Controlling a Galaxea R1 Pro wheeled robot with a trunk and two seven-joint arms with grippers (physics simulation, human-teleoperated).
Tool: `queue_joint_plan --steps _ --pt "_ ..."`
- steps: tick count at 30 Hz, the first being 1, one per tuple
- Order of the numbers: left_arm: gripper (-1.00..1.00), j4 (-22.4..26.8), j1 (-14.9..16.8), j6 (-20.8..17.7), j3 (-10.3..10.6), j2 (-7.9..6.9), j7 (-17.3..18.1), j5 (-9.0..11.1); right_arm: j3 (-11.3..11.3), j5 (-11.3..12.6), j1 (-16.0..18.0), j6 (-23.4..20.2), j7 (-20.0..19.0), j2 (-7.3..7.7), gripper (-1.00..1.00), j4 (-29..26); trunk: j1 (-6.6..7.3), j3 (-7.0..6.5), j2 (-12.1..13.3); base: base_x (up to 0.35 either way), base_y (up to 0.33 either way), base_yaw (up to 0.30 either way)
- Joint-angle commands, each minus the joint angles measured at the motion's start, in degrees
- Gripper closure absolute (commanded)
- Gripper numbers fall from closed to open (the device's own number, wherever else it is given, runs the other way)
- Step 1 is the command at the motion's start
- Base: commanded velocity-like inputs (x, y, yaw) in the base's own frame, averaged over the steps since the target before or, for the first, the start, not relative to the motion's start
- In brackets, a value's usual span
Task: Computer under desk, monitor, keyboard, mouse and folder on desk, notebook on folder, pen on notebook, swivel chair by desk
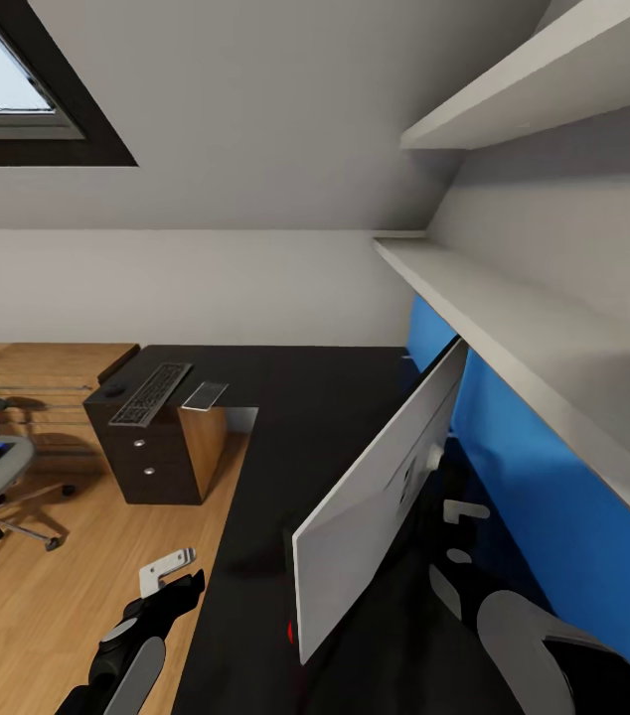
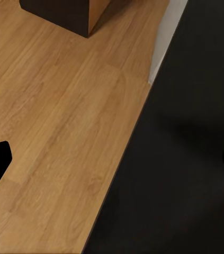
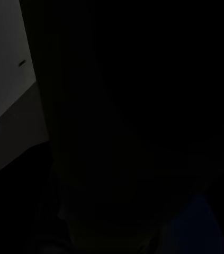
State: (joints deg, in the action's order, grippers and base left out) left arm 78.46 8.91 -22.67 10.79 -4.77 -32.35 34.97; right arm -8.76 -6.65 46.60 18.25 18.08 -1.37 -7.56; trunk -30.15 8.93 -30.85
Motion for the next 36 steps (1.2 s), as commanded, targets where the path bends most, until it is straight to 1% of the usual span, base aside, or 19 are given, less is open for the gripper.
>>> queue_joint_plan --steps 1,9,10,32,36 --pt "-1.00 0.1 0.1 -0.1 0.1 -0.07 -0.5 0.4 -0.3 -0.8 0.1 0.2 0.2 -0.04 1.00 0.0 -0.03 0.10 -0.1 0.015 0.000 0.000" --pt "-1.00 0.1 0.1 -0.1 0.2 -0.07 -0.5 0.5 -0.3 -0.8 0.1 0.0 0.2 -0.04 1.00 0.0 -0.03 0.10 -0.1 0.003 0.000 0.000" --pt "-1.00 0.1 0.1 -0.1 0.2 -0.07 -0.5 0.5 -0.3 -0.9 0.1 0.0 0.2 -0.04 -1.00 0.0 -0.03 0.10 -0.1 0.000 0.000 0.000" --pt "-1.00 0.1 0.1 -0.1 0.1 -0.08 -0.5 0.5 -0.3 -0.9 0.1 -0.1 0.3 -0.04 -1.00 0.0 -0.03 0.10 -0.1 0.000 0.000 0.000" --pt "-1.00 0.1 0.1 -0.1 0.1 -0.07 -0.5 0.5 -0.3 -0.9 0.1 -0.1 0.3 -0.04 -1.00 0.0 -0.03 0.10 -0.1 -0.233 0.000 0.000"
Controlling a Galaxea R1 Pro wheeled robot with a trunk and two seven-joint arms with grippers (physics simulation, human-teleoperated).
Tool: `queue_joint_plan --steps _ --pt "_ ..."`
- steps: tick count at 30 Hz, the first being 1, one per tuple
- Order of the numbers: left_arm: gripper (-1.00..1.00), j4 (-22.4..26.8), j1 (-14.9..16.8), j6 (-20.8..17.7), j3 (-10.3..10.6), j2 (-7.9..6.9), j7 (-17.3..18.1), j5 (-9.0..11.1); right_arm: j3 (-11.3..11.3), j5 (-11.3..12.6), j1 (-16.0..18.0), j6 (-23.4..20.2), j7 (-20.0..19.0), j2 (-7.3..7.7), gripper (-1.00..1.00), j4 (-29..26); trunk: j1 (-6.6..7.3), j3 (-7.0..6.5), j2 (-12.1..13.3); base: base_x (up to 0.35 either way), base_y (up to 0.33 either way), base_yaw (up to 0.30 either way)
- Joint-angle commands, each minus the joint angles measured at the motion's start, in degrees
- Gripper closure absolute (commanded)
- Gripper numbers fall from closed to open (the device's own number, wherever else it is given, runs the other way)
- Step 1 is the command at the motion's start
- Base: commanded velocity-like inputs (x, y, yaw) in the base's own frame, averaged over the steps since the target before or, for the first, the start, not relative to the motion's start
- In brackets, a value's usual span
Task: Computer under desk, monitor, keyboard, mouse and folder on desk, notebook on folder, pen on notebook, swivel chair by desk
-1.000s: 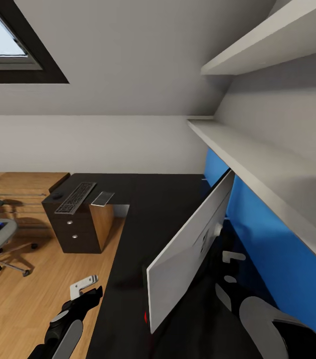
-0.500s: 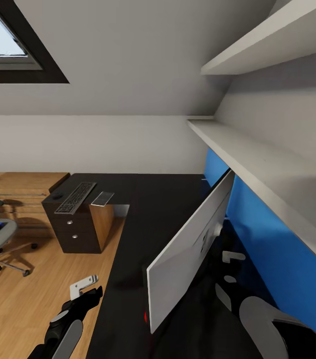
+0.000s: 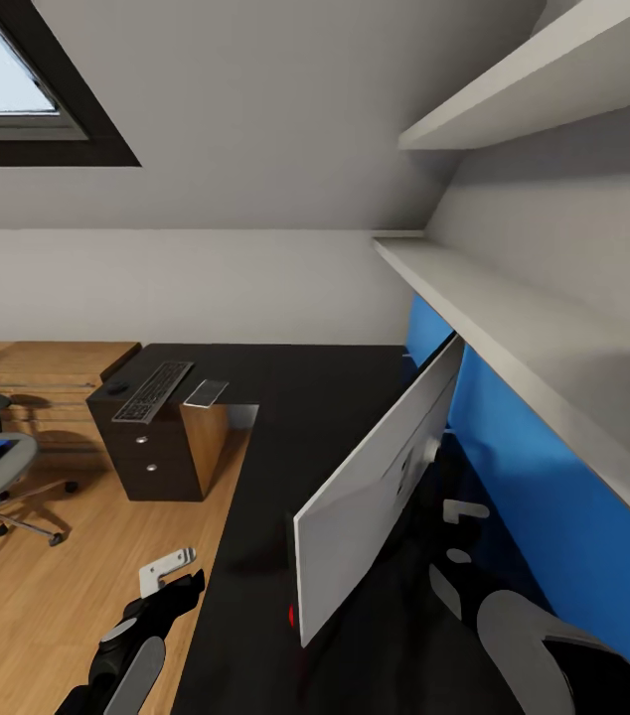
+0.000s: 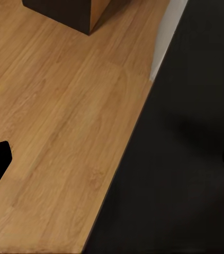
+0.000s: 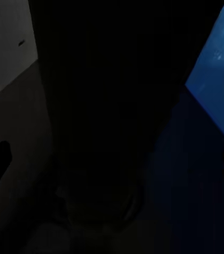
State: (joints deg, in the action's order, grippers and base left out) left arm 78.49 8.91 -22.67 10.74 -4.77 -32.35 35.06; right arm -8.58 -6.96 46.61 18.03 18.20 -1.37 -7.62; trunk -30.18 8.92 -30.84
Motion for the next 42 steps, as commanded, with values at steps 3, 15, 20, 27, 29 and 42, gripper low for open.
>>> queue_joint_plan --steps 3,15,20,27,29,42 --pt "-1.00 0.1 0.1 -0.1 0.2 -0.07 -0.5 0.5 -0.5 -0.6 0.1 0.2 0.2 -0.03 -1.00 0.1 0.00 0.11 -0.1 -0.309 0.000 0.000" --pt "-1.00 0.1 0.1 -0.1 0.2 -0.07 -0.5 0.5 -0.5 -0.6 0.1 0.2 0.2 -0.03 -1.00 0.1 0.00 0.11 -0.1 -0.330 0.000 0.000" --pt "-1.00 0.1 0.1 -0.1 0.2 -0.08 -0.5 0.5 -0.5 -0.6 0.1 0.2 0.1 -0.09 -1.00 0.1 0.00 0.11 -0.1 -0.333 0.020 0.000" --pt "-1.00 0.1 0.1 -0.1 0.2 -0.14 -0.5 0.5 -0.5 -0.6 0.1 0.4 0.1 -0.46 -1.00 -0.7 0.00 0.11 -0.1 -0.333 0.075 0.000" --pt "-1.00 0.1 0.1 -0.1 0.1 -0.15 -0.5 0.5 -0.5 -0.5 0.1 0.3 0.2 -0.50 -1.00 -2.1 0.00 0.11 -0.1 -0.333 0.092 0.000" --pt "-1.00 0.1 0.1 -0.1 0.0 -0.24 -0.5 0.5 0.3 -0.3 -12.6 -16.4 0.3 -5.89 -1.00 -37.8 0.00 0.11 -0.1 -0.277 0.059 0.000"
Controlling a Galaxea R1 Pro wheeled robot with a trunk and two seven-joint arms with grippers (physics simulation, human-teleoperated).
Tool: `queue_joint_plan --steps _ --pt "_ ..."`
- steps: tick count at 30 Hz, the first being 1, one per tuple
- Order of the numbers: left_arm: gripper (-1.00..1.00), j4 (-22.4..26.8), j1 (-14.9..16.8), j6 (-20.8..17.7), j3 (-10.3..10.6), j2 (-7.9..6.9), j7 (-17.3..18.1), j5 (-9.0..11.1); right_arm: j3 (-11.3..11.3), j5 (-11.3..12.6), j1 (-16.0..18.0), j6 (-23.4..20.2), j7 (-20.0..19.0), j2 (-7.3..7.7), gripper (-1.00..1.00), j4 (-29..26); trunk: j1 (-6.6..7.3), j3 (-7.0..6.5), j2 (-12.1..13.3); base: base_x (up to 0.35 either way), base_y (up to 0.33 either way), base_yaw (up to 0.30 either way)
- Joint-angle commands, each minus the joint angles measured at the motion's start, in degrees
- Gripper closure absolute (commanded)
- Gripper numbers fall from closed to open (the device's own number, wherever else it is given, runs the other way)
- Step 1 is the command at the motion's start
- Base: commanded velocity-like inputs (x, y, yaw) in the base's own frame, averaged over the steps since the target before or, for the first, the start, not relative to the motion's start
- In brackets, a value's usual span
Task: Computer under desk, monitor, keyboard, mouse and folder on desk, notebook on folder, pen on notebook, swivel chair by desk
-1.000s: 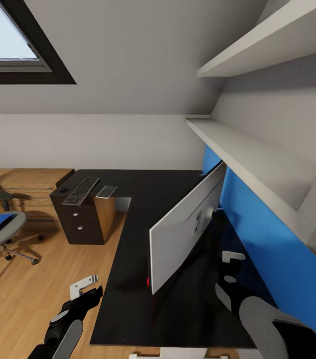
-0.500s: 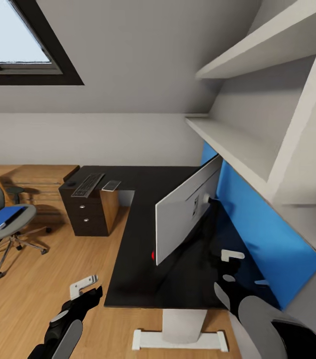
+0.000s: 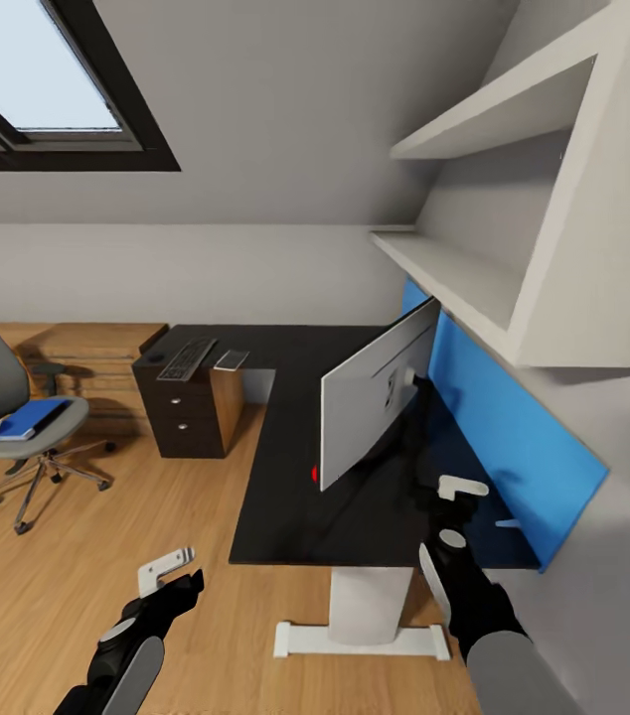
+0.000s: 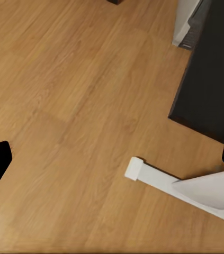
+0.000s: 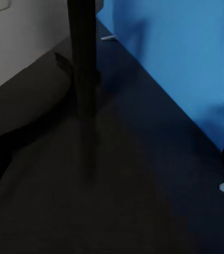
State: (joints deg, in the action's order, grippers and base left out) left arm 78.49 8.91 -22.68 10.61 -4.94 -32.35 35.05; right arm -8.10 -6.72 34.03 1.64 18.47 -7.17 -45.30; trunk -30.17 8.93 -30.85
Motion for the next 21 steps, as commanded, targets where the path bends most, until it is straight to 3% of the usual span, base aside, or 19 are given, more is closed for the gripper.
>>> queue_joint_plan --steps 1,2,3,6,9,21 --pt "-1.00 0.1 0.1 -0.1 0.2 -0.07 -0.5 0.5 0.4 -0.6 -2.8 -2.1 0.0 -0.63 -1.00 -4.7 -0.01 0.10 -0.1 -0.216 0.031 0.000" --pt "-1.00 0.1 0.1 -0.1 0.1 -0.07 -0.5 0.5 2.6 -0.5 -8.3 -6.0 0.0 -1.59 -1.00 -13.3 -0.01 0.10 -0.1 -0.213 0.076 0.000" --pt "-1.00 0.1 0.1 -0.1 0.1 -0.07 -0.5 0.5 4.4 -0.5 -11.0 -8.0 0.1 -1.93 -1.00 -17.3 -0.01 0.10 -0.1 -0.214 0.101 0.000" --pt "-1.00 0.1 0.1 -0.1 0.1 -0.07 -0.5 0.5 9.1 -0.6 -16.2 -12.2 0.4 -2.60 -1.00 -25.4 -0.01 0.10 -0.1 -0.222 0.143 0.000" --pt "-1.00 0.1 0.1 -0.1 0.1 -0.10 -0.5 0.5 15.6 -0.5 -20.7 -16.2 1.6 -2.83 -1.00 -32.2 -0.01 0.10 -0.1 -0.233 0.208 0.000" --pt "-1.00 0.1 0.1 -0.1 0.1 -0.15 -0.5 0.5 17.3 -0.5 -21.7 -16.7 2.0 -2.83 -1.00 -33.3 -0.01 0.10 -0.1 -0.205 0.267 0.000"
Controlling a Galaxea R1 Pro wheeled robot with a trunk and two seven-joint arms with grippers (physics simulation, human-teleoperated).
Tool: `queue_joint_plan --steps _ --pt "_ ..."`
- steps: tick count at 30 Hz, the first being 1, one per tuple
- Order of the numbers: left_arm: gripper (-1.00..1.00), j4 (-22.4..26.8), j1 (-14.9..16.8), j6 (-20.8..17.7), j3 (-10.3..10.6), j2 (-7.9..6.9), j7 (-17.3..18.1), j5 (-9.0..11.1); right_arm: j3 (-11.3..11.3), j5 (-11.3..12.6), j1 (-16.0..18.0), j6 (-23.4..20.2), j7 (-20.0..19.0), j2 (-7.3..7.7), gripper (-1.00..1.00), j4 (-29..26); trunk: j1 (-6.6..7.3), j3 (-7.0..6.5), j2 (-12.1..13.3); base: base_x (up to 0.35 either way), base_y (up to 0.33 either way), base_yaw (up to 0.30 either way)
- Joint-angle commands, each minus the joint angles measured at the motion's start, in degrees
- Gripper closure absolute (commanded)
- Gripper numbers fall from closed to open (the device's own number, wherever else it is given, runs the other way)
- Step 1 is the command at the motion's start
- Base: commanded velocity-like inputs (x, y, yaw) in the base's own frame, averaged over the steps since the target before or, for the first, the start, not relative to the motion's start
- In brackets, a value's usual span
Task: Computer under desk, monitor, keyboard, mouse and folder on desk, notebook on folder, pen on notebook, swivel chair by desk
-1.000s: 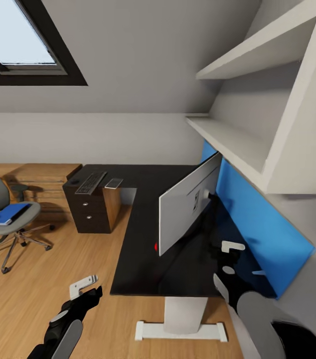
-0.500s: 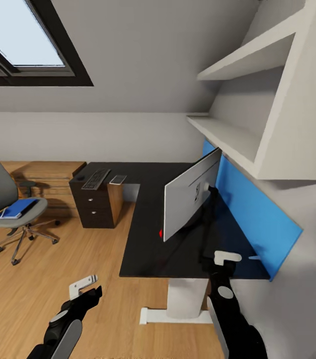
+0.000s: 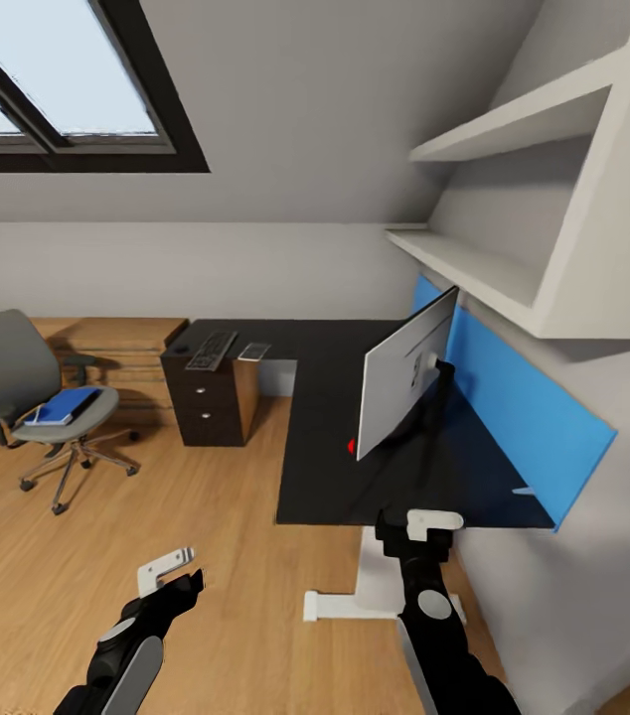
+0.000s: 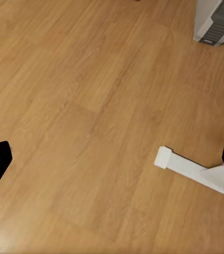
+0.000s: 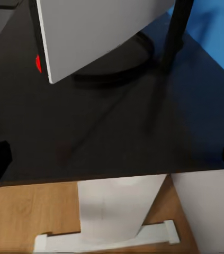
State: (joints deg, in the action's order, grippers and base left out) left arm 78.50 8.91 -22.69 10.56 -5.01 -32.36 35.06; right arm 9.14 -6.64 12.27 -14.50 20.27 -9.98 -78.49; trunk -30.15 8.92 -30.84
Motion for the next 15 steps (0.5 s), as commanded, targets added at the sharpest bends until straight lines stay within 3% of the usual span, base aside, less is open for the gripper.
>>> queue_joint_plan --steps 1,7,15 --pt "-1.00 0.1 0.1 -0.1 0.2 -0.08 -0.5 0.5 0.1 -0.6 0.0 -0.5 0.2 -0.01 -1.00 -0.1 -0.02 0.11 -0.1 -0.012 0.318 0.000" --pt "-1.00 0.1 0.1 -0.1 0.2 -0.08 -0.5 0.5 0.1 -0.6 0.0 -0.4 0.2 -0.01 -1.00 -0.1 -0.02 0.11 -0.1 0.111 0.295 0.000" --pt "-1.00 0.1 0.1 0.0 0.2 -0.08 -0.5 0.5 0.1 -0.7 0.0 0.9 0.2 -0.01 -1.00 0.0 -0.02 0.11 -0.1 0.269 0.196 0.000"
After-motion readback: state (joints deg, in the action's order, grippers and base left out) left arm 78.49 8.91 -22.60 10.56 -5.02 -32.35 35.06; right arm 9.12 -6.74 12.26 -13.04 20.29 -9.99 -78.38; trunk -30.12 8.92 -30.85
